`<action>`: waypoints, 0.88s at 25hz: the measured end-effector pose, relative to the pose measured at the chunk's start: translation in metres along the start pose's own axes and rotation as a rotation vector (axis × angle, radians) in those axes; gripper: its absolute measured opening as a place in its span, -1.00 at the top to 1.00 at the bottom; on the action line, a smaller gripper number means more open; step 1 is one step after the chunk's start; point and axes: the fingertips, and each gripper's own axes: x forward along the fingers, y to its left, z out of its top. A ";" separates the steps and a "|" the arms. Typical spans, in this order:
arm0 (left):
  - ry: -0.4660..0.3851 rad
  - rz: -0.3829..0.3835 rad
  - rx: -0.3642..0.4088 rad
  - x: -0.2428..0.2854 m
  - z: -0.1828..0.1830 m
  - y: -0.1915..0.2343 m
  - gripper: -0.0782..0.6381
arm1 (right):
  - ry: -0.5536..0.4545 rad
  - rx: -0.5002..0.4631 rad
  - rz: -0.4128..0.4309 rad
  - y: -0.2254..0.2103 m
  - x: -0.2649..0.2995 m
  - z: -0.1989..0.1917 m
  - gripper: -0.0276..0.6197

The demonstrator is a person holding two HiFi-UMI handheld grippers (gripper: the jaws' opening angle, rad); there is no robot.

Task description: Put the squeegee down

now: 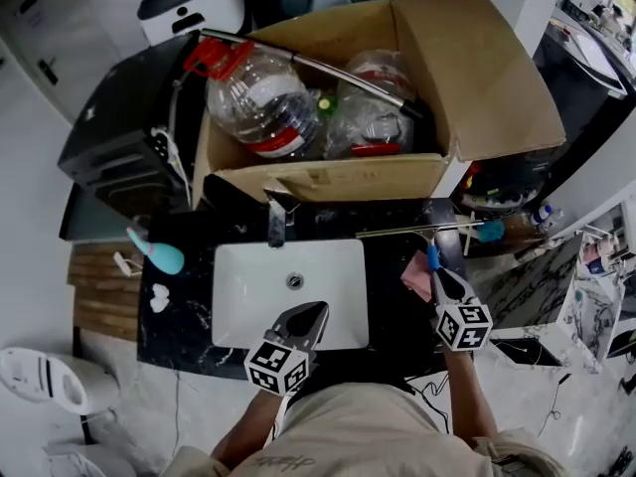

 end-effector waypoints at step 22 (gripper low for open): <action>-0.244 -0.038 0.103 -0.020 0.098 -0.015 0.73 | -0.271 -0.109 0.142 0.057 -0.100 0.080 0.91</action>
